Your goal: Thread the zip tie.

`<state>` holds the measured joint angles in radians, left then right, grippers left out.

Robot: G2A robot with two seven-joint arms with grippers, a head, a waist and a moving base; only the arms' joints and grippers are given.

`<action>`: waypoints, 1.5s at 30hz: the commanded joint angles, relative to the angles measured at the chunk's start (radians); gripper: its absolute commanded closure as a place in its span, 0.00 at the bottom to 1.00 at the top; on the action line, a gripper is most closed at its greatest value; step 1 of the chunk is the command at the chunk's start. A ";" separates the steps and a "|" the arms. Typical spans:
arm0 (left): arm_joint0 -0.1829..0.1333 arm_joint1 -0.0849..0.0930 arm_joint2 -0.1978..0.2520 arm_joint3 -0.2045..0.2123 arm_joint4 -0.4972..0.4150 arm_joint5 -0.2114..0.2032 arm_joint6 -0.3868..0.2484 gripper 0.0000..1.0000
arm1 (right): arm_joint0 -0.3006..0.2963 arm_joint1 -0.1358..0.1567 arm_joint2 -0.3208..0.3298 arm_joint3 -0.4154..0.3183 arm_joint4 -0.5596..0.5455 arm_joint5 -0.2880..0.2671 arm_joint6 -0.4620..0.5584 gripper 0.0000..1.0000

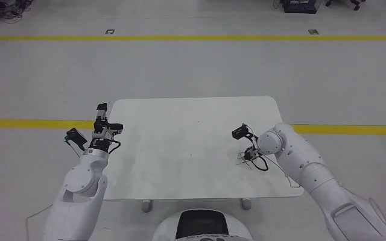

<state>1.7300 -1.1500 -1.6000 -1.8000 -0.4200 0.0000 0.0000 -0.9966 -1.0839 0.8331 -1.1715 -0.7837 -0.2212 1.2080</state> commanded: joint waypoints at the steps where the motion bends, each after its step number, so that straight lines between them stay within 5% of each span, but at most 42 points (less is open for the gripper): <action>1: 0.000 0.000 0.000 0.000 0.000 0.000 0.000 0.00 | 0.001 -0.002 -0.004 0.006 -0.001 -0.003 -0.005 0.76; 9: 0.000 0.000 0.000 0.000 0.000 0.000 0.000 0.00 | 0.020 -0.022 -0.042 0.077 0.011 -0.019 -0.035 0.87; 19: 0.000 0.000 0.000 0.000 0.000 0.000 0.000 0.00 | 0.050 -0.052 -0.088 0.173 0.022 -0.024 -0.074 0.80; 29: 0.000 0.000 0.000 0.000 0.000 0.000 0.000 0.00 | 0.079 -0.079 -0.118 0.245 0.023 -0.031 -0.118 0.91; 45: 0.000 0.000 0.000 0.000 0.000 0.000 0.000 0.00 | 0.111 -0.111 -0.152 0.322 0.017 -0.037 -0.127 0.86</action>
<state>1.7300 -1.1500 -1.6000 -1.8000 -0.4200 0.0000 0.0000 -0.8866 -1.1931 0.6830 -0.8526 -0.7658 -0.2580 1.0810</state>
